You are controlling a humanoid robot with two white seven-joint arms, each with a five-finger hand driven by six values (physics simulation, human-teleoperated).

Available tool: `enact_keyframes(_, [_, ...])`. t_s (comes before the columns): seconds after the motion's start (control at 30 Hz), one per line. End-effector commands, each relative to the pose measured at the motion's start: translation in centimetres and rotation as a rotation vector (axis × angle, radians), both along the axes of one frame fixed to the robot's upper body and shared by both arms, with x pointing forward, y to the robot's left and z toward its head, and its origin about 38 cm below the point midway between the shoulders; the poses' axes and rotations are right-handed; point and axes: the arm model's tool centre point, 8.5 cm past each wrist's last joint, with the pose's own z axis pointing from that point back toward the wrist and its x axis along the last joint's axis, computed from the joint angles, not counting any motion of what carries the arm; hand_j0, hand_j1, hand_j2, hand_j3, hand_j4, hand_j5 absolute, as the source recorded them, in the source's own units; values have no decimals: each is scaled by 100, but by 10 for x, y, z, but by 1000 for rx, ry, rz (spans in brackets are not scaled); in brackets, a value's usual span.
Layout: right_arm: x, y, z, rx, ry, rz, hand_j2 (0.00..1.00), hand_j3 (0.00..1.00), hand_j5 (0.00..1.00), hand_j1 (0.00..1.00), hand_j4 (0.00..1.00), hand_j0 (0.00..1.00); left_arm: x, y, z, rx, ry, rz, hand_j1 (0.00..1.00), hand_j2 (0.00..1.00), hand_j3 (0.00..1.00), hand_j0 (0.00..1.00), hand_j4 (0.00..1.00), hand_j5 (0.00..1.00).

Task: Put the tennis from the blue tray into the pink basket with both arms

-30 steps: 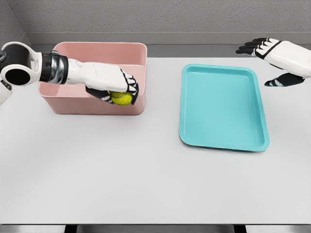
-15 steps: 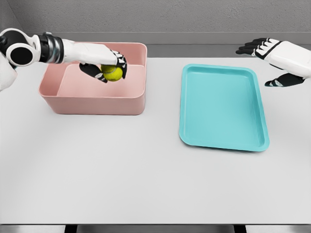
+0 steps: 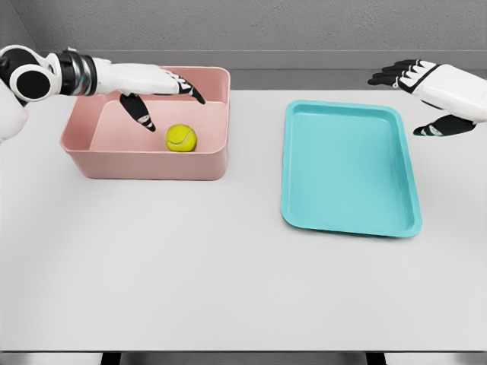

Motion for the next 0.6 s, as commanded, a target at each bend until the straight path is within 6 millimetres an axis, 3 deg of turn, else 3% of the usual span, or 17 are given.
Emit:
enact_keyframes(0.0, [0,0,1,7,0,-1,100,100,100,100,100,100,-8,-7,15,-23,-33,-42,100,100,100,100,100,100])
enact_keyframes(0.03, [0,0,1,7,0,-1,100,100,100,100,100,100,-17,6,27,-13,-64,-53,100,100,100,100,100,100])
enact_keyframes(0.23, [0,-1,1,6,0,-2,100,100,100,100,100,100,-52,53,46,-24,-125,-37,100,100,100,100,100,100])
enact_keyframes(0.3, [0,-1,1,5,0,-2,100,100,100,100,100,100,-55,72,44,-30,-131,0,100,100,100,100,100,100])
enact_keyframes(0.4, [0,0,1,6,-1,1,100,100,100,100,100,100,-61,82,25,-13,-89,20,100,100,100,100,100,100])
enact_keyframes(0.57, [-3,5,4,3,-7,20,100,100,100,100,100,100,-64,93,15,2,-64,42,100,100,100,100,100,100])
